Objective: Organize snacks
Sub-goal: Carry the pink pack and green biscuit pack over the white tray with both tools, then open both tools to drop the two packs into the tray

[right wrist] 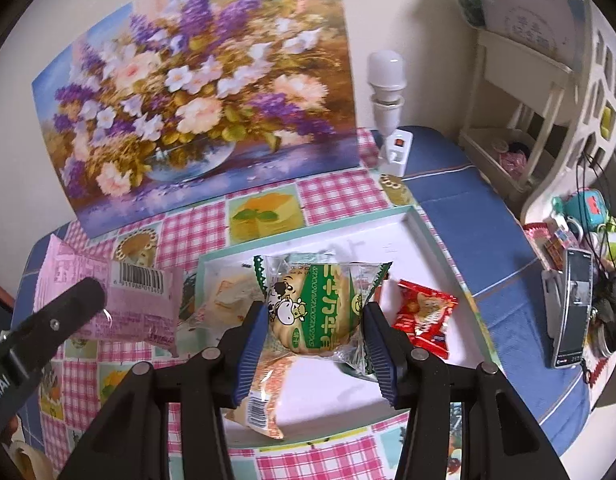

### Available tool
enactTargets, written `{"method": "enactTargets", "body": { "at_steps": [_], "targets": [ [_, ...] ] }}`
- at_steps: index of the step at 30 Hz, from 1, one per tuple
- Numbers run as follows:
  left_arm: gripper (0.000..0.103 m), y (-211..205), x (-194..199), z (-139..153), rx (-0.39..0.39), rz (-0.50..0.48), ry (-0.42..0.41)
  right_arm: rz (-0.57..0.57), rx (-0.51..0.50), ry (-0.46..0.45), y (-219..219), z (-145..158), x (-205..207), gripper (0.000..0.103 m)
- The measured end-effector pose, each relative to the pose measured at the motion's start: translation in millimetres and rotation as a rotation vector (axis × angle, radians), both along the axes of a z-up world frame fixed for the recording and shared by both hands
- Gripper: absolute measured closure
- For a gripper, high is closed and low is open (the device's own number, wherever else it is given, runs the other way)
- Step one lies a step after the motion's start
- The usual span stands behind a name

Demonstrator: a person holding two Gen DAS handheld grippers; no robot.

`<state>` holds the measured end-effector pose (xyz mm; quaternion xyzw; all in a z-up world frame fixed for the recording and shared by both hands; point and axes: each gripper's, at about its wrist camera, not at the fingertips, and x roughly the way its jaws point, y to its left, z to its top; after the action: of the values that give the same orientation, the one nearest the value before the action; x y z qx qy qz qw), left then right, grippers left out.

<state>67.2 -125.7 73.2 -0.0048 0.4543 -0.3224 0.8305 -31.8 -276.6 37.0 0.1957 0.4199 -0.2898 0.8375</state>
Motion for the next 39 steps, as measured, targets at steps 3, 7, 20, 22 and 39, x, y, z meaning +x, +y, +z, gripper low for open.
{"method": "enactTargets", "body": {
  "at_steps": [3,7,20,22,39],
  "targets": [
    [0.07,-10.5,-7.5,0.7,0.009,-0.021,-0.009,-0.023,0.002,-0.007,-10.6,2.9,-8.0,0.051],
    [0.07,-24.8,-16.9,0.8,0.017,-0.049,-0.017,-0.072,0.02,-0.021,-30.8,5.4,-22.7,0.051],
    [0.07,-58.8,-32.5,-13.0,0.026,-0.114,-0.007,-0.19,0.076,-0.005,-77.4,-10.3,-52.1,0.051],
    [0.07,-63.3,-32.7,-19.8,0.032,-0.122,0.003,-0.182,0.091,0.008,-77.8,-17.1,-49.0,0.051],
    [0.07,-76.1,-21.4,-54.0,-0.014,-0.128,0.062,-0.13,0.155,0.063,-74.5,-58.0,-22.3,0.051]
  ]
}}
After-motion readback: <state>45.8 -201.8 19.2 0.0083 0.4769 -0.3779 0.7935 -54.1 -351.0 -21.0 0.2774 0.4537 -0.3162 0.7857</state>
